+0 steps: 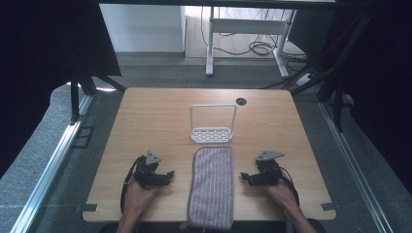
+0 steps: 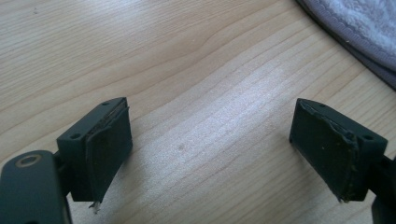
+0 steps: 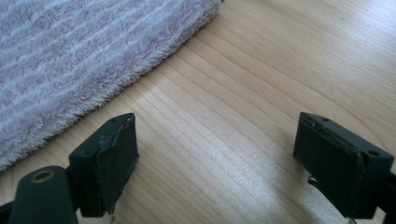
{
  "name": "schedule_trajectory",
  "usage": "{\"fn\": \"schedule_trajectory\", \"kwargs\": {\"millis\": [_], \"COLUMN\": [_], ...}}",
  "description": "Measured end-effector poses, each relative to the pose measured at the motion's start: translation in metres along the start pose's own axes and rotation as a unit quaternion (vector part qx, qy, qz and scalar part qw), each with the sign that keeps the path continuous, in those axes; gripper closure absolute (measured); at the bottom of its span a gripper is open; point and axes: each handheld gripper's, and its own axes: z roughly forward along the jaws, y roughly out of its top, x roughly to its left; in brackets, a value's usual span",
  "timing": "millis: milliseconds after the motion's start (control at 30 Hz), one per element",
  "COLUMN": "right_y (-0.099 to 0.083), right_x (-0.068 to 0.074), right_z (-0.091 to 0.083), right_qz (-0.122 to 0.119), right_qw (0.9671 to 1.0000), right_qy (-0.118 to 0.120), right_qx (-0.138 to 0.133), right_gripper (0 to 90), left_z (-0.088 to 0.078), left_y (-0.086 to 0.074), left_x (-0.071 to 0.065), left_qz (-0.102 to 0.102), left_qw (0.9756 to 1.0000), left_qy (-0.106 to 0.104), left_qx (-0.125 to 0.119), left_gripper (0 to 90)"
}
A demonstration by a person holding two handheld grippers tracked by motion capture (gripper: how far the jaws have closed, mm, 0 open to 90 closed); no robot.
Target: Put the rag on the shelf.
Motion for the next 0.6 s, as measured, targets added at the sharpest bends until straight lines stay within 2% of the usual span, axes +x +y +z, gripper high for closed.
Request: {"fn": "schedule_trajectory", "kwargs": {"millis": [67,200,333,600], "right_y": [0.002,0.005,0.01,0.024], "right_x": [0.001,0.003,0.003,-0.002], "right_z": [0.0,-0.001,-0.002,0.0], "right_qz": [0.007,0.02,0.025,0.039], "right_qw": [1.0,0.9997,0.9996,0.9992], "right_qy": [0.0,0.004,0.003,0.002], "right_qx": [0.005,0.012,0.012,0.011], "right_gripper": [13.9,14.0,14.0,14.1], "left_z": [-0.001,-0.004,-0.003,0.004], "left_y": [0.002,0.006,0.013,0.03], "left_x": [0.0,-0.001,-0.005,-0.014], "left_qz": [-0.009,-0.015,-0.002,0.02], "left_qw": [0.9999,0.9998,0.9998,0.9987], "left_qy": [-0.008,-0.015,-0.02,-0.047], "left_qx": [-0.002,-0.006,-0.007,-0.008], "left_gripper": [12.8,13.1,14.3,16.5]}}
